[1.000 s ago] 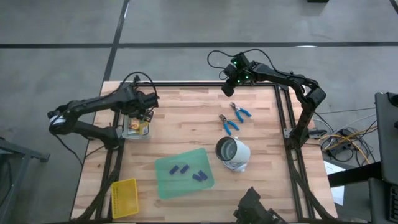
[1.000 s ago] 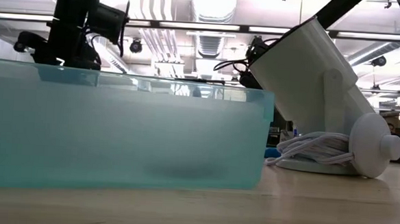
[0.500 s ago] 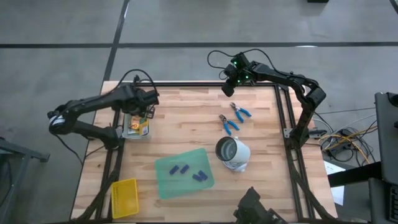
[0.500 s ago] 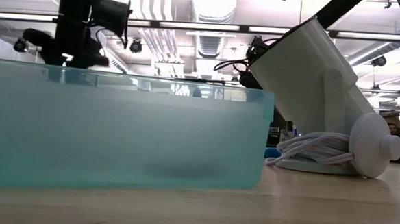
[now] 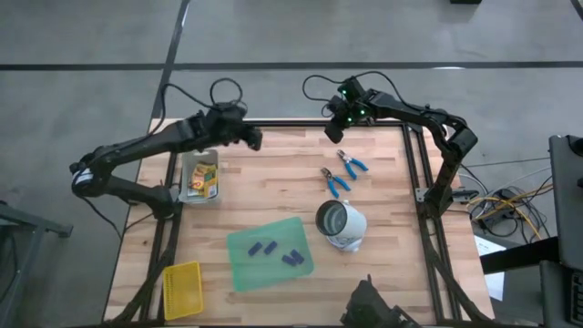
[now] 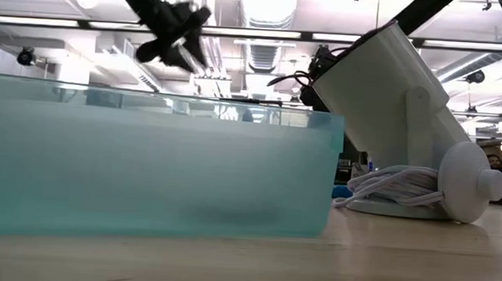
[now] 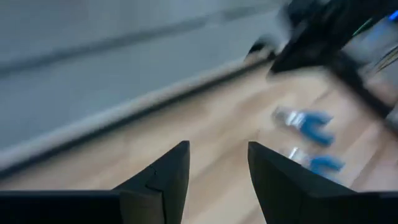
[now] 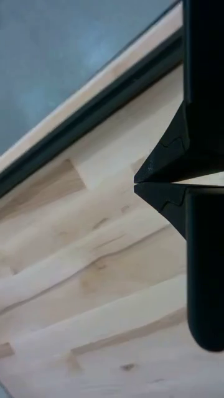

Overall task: Pick & Place School Supplies
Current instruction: Put the blue hole puncher into the yellow bin

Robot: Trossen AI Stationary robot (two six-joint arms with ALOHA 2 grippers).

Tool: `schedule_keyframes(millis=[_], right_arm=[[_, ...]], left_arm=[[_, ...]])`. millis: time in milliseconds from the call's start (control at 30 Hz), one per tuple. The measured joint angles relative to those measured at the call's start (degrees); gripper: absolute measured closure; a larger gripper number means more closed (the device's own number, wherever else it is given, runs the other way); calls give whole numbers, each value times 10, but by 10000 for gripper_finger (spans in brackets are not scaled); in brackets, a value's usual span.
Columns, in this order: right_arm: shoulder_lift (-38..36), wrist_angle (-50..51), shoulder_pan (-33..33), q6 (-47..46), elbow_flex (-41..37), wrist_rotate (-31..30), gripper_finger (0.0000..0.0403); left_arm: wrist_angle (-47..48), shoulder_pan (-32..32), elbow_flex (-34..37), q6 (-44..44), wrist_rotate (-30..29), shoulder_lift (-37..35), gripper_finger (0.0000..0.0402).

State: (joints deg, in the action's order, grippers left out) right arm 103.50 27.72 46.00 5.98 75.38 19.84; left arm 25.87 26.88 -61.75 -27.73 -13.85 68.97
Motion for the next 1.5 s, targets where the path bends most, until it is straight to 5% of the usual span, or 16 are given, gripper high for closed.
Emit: schedule_keyframes(millis=[167,367,667,833,1100,1500], right_arm=[[-1,33,-2,7,14,-2,394],[-2,21,-8,55,29,-3,394],[-24,33,-9,19,32,47,394],[-53,45,-9,15,31,-2,394],[-106,55,-23,-57,31,-35,394],[-176,102,-88,-127,31,-158,394]], left_arm=[[-133,-2,1,57,-1,2,234],[-247,-42,1,228,0,-1,236],[-223,-63,2,266,25,-37,259],[-221,-65,2,320,29,-63,267],[-164,-65,2,435,119,-93,268],[8,-62,2,477,148,-165,268]])
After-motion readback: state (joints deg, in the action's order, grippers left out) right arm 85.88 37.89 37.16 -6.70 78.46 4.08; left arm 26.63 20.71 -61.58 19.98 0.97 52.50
